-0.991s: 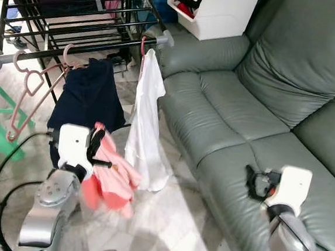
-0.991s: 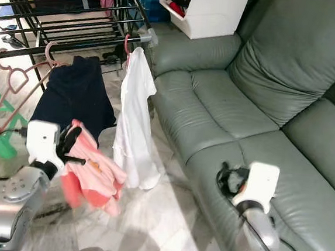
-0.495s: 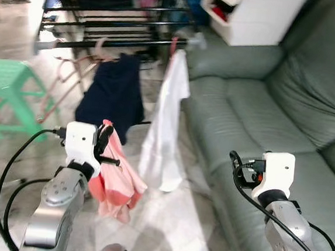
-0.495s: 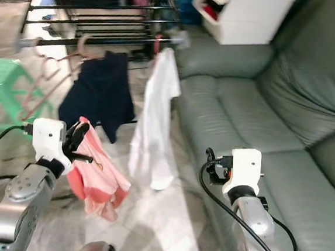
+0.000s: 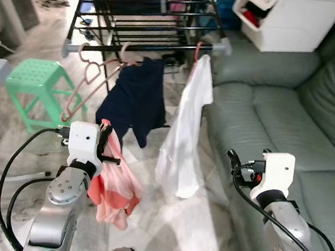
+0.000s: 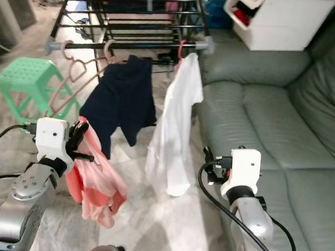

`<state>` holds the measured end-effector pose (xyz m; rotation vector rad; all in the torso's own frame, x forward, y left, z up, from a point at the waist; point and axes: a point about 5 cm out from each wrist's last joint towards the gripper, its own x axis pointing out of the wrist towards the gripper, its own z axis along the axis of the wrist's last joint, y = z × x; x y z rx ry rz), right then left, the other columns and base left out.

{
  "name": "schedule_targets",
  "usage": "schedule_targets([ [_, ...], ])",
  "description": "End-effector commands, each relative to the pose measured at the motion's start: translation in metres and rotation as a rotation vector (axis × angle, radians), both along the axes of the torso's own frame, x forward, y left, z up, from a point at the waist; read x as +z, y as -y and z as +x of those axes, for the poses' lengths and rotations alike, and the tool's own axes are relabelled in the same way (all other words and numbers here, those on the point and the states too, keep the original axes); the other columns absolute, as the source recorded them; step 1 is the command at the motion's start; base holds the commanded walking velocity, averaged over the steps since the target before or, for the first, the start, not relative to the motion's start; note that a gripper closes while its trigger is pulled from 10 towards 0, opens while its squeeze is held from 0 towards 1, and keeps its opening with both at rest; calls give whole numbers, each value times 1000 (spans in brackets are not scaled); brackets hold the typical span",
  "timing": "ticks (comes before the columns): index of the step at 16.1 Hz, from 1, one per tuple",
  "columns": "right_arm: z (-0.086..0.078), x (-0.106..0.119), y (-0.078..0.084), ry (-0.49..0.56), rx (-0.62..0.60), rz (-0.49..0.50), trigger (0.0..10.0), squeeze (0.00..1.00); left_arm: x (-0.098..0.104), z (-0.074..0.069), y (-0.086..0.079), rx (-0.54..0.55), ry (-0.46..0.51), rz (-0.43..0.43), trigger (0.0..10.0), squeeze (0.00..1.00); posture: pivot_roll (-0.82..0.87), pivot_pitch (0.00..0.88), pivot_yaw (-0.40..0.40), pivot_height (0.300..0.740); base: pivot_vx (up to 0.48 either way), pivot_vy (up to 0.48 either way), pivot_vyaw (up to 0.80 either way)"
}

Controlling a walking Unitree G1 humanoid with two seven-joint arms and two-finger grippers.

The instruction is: Hang hanger

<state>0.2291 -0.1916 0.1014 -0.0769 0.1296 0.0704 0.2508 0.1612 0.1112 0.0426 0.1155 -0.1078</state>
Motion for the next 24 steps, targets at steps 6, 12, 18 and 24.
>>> schedule_targets([
  [6,3,-5,-7,2,53,22,10000,0,-2,-3,-2,29,-9,69,10000,0,-22,0,16,740,0,0,800],
  [12,19,-10,-18,9,78,80,10000,0,6,12,-10,116,57,101,10000,0,14,0,16,740,0,0,800],
  [18,26,-3,-25,34,149,79,10000,0,4,8,-3,102,47,137,10000,0,8,0,21,740,0,0,667],
  [24,27,-8,-19,24,68,10,10000,0,12,11,0,53,47,79,10000,0,9,0,18,740,0,0,0],
])
